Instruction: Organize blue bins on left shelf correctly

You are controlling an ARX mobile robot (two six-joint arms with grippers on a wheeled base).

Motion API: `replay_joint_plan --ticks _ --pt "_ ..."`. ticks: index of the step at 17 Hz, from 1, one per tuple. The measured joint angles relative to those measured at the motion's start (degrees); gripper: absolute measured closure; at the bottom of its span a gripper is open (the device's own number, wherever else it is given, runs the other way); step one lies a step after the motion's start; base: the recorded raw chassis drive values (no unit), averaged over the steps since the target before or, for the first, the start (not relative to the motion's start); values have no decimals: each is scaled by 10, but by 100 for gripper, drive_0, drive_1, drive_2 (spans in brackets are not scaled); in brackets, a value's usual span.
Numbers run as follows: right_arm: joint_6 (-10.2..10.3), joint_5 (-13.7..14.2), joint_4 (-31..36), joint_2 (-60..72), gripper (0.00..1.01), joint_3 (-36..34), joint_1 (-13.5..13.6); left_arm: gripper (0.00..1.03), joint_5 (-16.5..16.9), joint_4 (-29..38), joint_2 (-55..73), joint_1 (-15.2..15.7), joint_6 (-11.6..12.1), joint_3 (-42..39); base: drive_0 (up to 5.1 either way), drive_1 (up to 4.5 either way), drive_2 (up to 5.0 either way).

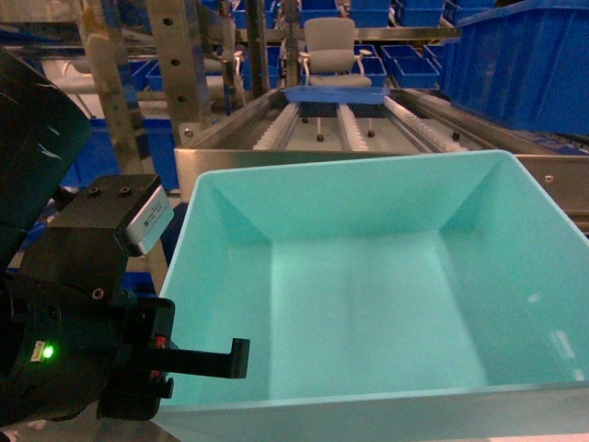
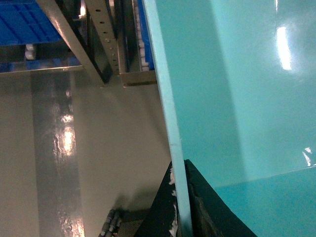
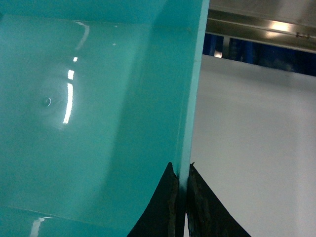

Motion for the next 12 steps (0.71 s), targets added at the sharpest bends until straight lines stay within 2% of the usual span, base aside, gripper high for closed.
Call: replay_joint_plan --ticks 3,12 --pt "0 0 2 0 99 0 4 101 -3 -1 0 7 0 0 -465 271 271" --pt "0 0 -1 0 99 0 0 101 0 0 0 -1 0 1 -465 271 271"
